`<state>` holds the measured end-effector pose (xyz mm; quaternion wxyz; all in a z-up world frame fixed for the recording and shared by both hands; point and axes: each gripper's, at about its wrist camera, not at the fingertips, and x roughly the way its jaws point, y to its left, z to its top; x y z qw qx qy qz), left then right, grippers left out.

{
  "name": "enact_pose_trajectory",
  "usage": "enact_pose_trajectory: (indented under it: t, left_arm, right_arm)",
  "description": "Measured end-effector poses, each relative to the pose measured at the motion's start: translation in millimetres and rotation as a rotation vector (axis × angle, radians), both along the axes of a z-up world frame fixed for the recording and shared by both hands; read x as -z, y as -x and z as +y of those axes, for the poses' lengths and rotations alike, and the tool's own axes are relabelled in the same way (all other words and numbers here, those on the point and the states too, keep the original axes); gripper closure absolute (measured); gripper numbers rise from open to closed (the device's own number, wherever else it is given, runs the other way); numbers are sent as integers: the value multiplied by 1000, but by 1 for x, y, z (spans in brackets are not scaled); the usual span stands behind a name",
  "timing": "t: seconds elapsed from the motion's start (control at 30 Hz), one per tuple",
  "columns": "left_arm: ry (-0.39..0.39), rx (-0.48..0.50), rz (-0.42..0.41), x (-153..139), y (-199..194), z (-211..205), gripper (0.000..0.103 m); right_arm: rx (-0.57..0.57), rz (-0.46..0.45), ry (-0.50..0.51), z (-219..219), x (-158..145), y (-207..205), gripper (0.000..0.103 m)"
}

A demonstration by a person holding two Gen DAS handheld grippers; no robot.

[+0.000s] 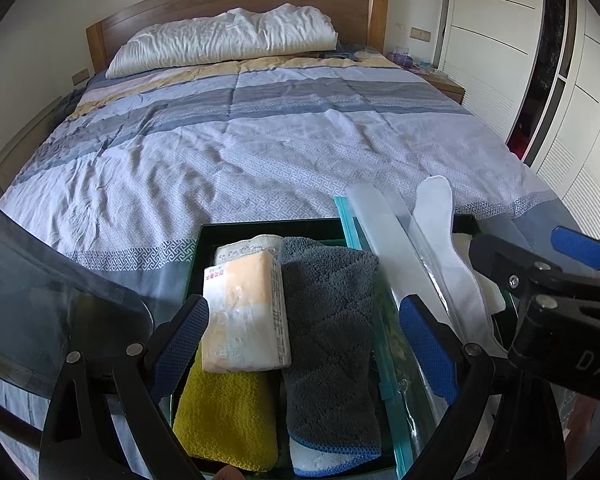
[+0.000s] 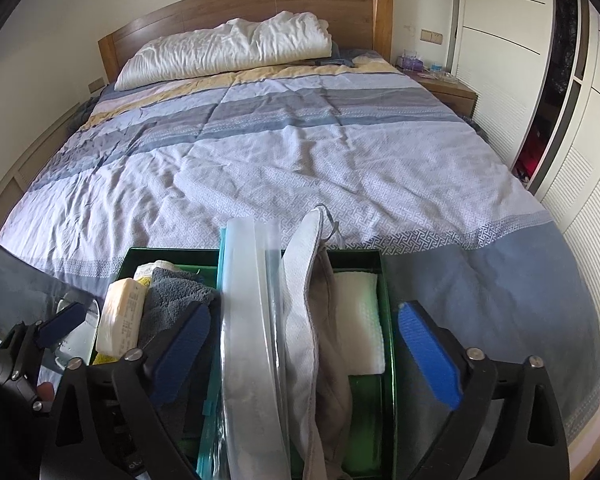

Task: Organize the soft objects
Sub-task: 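Raise both open grippers up and back away from the green tray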

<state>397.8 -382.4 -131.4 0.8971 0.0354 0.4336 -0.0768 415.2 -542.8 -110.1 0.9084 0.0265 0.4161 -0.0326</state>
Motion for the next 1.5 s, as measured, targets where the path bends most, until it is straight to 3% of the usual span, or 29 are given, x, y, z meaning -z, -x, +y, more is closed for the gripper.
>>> enact_pose_trajectory:
  t: [0.87,1.5]
  left_arm:
    - [1,31,-7,-6,15,-8,7]
    - [96,112,-8,-23,57,-3,7]
  right_arm:
    - [38,-79,26,-9,-22,27,0]
    - [44,-115,36,-12,-46,83,0]
